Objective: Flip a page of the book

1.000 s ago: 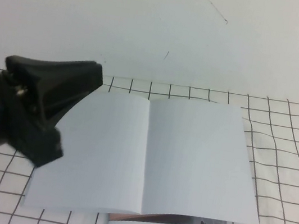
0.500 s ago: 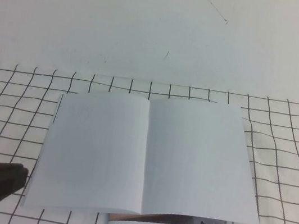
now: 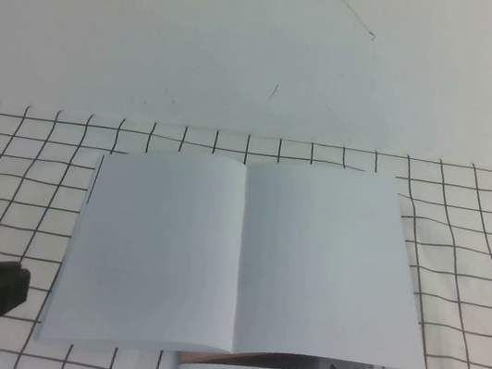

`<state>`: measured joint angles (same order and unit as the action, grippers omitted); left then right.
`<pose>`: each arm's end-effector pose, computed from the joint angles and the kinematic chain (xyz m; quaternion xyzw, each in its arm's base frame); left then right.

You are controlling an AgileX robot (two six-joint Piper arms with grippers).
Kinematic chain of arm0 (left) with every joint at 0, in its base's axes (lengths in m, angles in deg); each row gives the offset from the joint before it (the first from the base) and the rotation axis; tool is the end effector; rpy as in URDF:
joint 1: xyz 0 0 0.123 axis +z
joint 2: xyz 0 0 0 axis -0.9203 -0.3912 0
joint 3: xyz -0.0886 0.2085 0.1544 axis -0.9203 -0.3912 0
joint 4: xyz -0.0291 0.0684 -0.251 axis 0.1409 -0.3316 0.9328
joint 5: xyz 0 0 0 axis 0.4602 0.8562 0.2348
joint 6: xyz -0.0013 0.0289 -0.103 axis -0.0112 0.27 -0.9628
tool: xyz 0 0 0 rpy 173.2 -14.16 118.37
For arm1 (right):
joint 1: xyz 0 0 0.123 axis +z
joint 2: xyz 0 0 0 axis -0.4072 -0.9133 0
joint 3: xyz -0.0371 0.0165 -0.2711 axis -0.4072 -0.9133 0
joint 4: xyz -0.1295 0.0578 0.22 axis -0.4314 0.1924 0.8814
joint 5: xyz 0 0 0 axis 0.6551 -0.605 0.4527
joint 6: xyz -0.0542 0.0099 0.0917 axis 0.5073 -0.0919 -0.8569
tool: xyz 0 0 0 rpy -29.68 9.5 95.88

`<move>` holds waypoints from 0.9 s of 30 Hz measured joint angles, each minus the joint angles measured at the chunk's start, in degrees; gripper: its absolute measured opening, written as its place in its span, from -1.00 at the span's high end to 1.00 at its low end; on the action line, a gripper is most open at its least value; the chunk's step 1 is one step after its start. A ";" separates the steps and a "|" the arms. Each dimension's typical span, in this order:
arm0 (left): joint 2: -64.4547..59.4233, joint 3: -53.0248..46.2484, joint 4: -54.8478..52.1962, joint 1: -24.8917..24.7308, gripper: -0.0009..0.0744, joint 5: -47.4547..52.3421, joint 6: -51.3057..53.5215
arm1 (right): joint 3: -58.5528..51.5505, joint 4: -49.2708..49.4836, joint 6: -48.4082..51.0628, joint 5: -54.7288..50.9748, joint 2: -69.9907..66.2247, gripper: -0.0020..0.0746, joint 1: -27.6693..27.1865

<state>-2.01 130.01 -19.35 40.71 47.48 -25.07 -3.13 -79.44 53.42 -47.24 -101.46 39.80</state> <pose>0.0970 -0.0752 0.3452 0.2030 0.7918 -0.2522 0.5179 0.0855 0.0166 0.2514 -0.1776 0.8296 -0.0058 0.5294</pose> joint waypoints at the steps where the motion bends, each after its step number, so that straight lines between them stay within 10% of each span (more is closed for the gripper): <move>1: 0.00 0.00 0.00 0.00 0.98 0.00 -0.04 | -0.59 0.52 -0.10 0.56 0.00 0.95 -0.11; 27: 21.15 -15.56 -0.11 4.36 0.98 -0.96 -0.26 | -1.20 1.67 -0.36 2.59 0.02 0.95 -0.11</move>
<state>19.13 114.45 -19.46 45.07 46.52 -25.33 -4.33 -77.78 53.06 -44.65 -101.43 39.69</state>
